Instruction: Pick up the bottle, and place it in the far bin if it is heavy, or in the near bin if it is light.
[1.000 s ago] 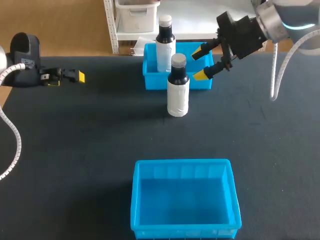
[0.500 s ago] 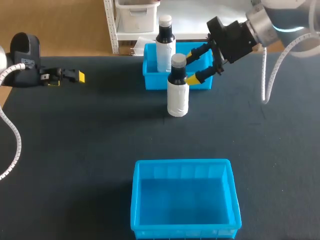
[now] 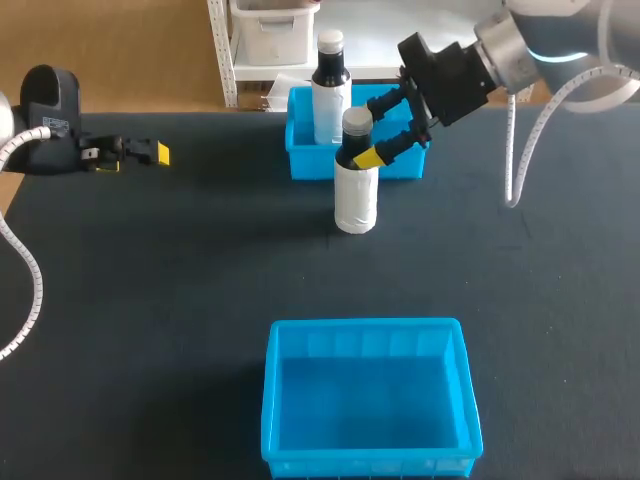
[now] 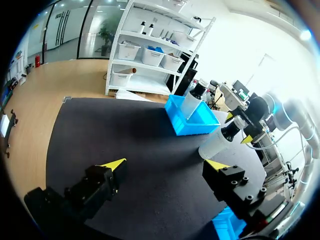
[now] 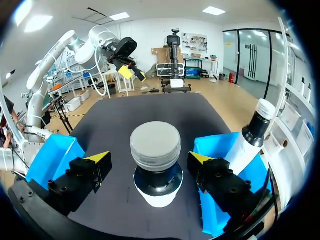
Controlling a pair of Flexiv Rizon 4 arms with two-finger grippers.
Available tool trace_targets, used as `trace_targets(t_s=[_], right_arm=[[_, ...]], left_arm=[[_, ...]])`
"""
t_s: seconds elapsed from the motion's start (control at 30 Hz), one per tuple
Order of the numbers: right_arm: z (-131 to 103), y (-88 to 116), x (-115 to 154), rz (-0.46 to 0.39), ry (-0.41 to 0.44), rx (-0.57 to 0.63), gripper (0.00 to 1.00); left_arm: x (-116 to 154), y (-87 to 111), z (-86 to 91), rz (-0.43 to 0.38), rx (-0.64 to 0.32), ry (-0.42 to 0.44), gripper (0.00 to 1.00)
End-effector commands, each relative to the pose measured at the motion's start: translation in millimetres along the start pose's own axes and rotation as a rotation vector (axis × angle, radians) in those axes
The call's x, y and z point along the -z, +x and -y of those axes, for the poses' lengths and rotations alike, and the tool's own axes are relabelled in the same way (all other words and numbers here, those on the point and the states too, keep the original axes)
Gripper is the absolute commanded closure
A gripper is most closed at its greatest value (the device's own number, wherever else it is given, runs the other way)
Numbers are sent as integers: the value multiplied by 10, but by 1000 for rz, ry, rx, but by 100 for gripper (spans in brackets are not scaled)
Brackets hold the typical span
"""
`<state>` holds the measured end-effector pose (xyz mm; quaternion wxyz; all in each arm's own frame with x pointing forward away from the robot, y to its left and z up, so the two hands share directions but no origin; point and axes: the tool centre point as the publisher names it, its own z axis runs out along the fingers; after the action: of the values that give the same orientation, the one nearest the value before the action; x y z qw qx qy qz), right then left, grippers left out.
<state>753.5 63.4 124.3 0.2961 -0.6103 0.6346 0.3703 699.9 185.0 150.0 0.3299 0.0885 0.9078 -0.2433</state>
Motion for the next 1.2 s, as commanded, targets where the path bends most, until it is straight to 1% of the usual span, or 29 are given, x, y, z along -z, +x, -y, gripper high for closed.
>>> trace_targets(t_s=[0.03, 0.7, 0.77, 0.8, 0.87, 0.9, 0.97, 1.07, 1.1, 1.13, 1.2], right_arm=[[30, -14, -33, -1, -2, -2, 0], [100, -4, -126, -14, -8, -10, 0], [105, -2, -121, -14, -6, -11, 3], [108, -1, -119, -14, -5, -12, 3], [111, 1, -116, -13, -4, -12, 11], [112, 2, -116, -13, -4, -12, 13], [116, 4, -118, -14, -5, -12, 29], [119, 7, -122, -14, -6, -12, 41], [120, 8, -123, -14, -7, -12, 47], [120, 8, -124, -14, -7, -12, 50], [121, 9, -125, -14, -8, -11, 51]], left_arm=[[0, 0, 0, 0, 0, 0, 0], [0, 0, 0, 0, 0, 0, 0], [0, 0, 0, 0, 0, 0, 0], [0, 0, 0, 0, 0, 0, 0], [0, 0, 0, 0, 0, 0, 0], [0, 0, 0, 0, 0, 0, 0], [0, 0, 0, 0, 0, 0, 0], [0, 0, 0, 0, 0, 0, 0], [0, 0, 0, 0, 0, 0, 0], [0, 0, 0, 0, 0, 0, 0], [0, 0, 0, 0, 0, 0, 0]])
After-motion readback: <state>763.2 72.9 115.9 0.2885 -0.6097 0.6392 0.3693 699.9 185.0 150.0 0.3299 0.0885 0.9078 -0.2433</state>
